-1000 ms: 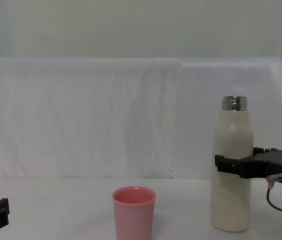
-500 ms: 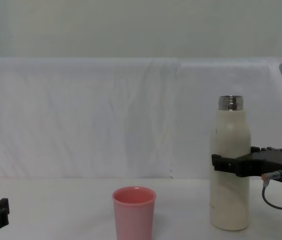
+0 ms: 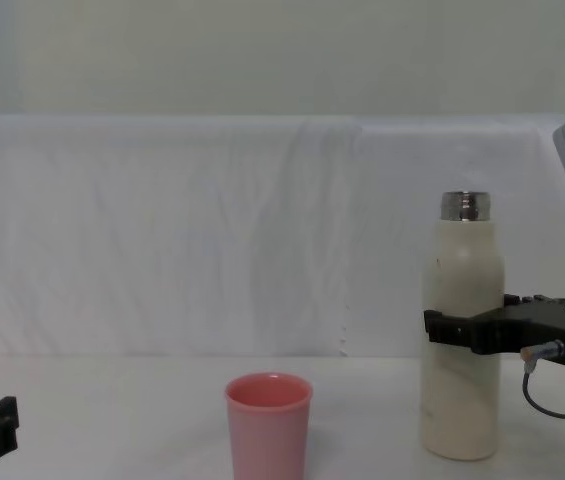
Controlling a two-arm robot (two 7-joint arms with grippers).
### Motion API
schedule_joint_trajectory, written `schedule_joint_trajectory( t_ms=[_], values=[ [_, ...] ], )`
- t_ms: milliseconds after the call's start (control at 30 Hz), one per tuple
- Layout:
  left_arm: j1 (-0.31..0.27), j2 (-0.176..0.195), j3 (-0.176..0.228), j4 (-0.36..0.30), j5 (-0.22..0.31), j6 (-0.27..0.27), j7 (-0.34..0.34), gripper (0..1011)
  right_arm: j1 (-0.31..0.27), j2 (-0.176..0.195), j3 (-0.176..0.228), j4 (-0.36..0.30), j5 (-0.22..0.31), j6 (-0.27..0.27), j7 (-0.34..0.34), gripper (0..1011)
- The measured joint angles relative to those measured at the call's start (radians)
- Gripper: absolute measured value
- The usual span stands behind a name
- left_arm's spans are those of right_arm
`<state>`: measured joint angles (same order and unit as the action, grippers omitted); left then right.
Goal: Grasp the thermos with one hand and pour water into the cup lid.
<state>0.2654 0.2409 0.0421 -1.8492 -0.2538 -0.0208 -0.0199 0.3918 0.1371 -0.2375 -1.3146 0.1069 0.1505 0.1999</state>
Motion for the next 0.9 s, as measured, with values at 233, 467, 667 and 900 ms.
schedule_joint_trajectory(
  t_ms=[233, 467, 667, 900],
  values=[
    [0.0, 0.0, 0.0, 0.0, 0.0, 0.0, 0.0, 1001, 0.012, -0.003, 0.003, 0.024, -0.001, -0.001, 0.001, 1000],
    [0.0, 0.0, 0.0, 0.0, 0.0, 0.0, 0.0, 1001, 0.039, -0.006, 0.002, 0.061, -0.005, -0.006, 0.008, 1000],
    [0.0, 0.0, 0.0, 0.0, 0.0, 0.0, 0.0, 1001, 0.06, -0.008, 0.001, 0.089, -0.008, -0.011, 0.011, 1000],
    [0.0, 0.0, 0.0, 0.0, 0.0, 0.0, 0.0, 1001, 0.065, -0.011, 0.002, 0.097, -0.009, -0.012, 0.011, 1000]
  ],
)
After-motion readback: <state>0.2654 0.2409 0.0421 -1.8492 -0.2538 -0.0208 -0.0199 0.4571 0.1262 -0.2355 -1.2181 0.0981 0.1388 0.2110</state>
